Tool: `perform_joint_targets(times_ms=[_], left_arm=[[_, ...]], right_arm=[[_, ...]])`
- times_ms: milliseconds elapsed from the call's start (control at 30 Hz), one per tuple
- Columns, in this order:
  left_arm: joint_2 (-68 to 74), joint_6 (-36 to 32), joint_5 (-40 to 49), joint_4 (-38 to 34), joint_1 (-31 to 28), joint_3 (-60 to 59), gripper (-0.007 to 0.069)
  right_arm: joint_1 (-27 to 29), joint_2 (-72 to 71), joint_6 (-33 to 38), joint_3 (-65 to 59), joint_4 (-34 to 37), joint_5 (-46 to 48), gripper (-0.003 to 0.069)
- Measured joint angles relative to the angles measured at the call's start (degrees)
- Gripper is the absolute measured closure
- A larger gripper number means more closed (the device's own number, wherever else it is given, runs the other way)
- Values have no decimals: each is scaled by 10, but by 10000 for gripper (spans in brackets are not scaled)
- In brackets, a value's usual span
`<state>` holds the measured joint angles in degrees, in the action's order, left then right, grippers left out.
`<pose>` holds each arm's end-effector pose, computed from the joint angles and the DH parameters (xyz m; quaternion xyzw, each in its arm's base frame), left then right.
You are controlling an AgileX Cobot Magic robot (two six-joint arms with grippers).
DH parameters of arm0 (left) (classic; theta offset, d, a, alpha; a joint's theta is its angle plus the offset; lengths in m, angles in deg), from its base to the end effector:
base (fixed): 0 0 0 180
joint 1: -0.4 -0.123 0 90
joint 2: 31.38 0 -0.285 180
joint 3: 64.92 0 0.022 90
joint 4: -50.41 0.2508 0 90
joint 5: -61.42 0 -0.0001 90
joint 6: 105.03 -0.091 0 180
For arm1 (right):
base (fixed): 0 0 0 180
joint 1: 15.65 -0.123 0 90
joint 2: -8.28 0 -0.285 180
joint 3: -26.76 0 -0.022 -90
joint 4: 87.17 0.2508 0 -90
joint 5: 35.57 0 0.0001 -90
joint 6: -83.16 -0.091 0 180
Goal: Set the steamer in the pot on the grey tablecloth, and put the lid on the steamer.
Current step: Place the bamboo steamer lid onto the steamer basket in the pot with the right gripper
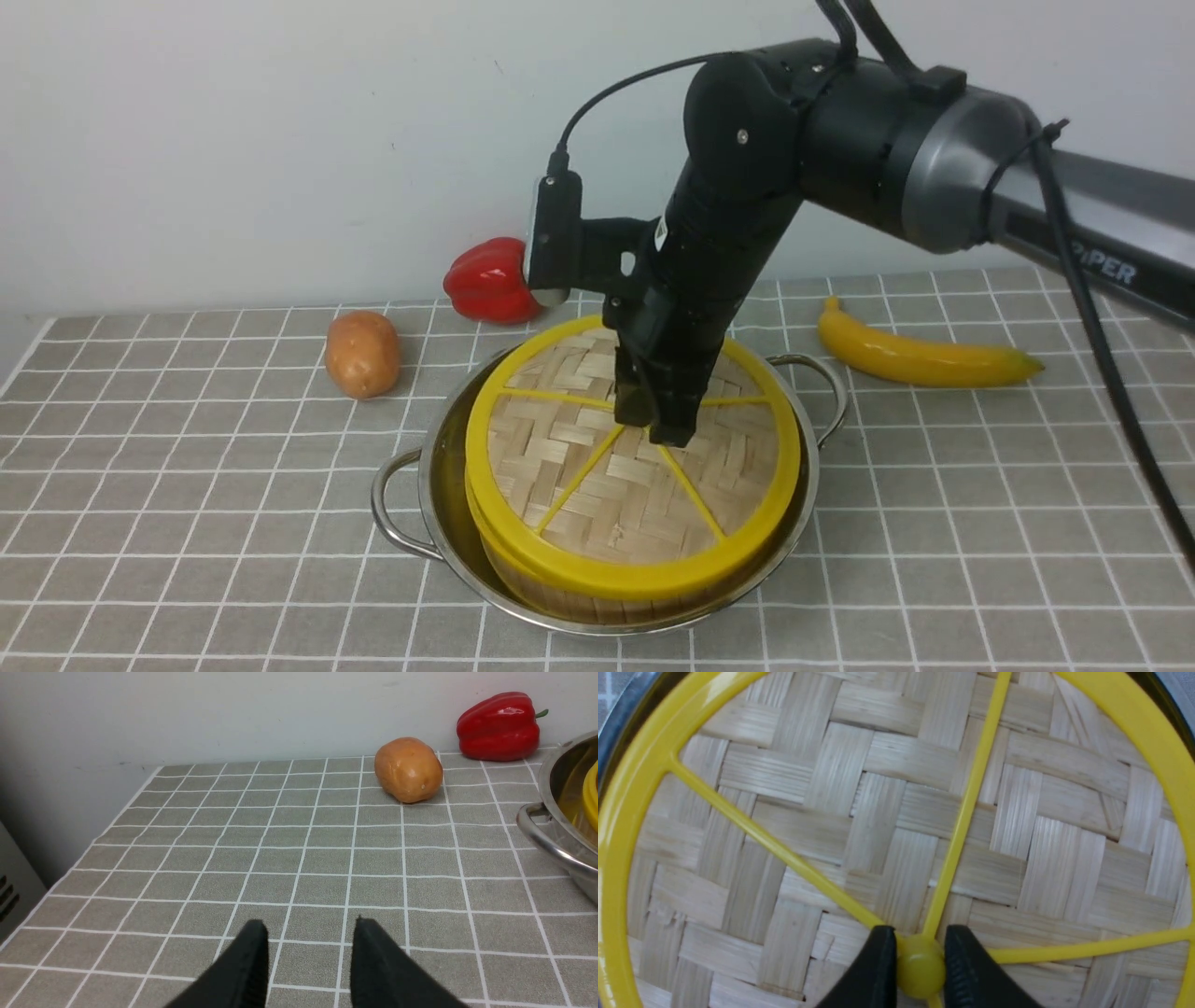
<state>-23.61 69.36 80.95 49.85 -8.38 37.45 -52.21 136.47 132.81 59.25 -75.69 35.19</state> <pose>0.0532 0.0079 0.1800 -0.0246 0.7926 0.0722 0.6050 0.3507 0.2814 0.2572 -0.6594 0.7361 0.0836 0.1277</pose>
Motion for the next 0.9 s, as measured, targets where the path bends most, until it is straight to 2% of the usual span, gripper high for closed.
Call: perform_joint_targets(times_ms=[267,900], left_arm=[[0,0,0,0,0,0,382],[0,0,0,0,0,0,382]], right_arm=[[0,0,32,0,0,0,515],[0,2,47,18,9,-15,515]])
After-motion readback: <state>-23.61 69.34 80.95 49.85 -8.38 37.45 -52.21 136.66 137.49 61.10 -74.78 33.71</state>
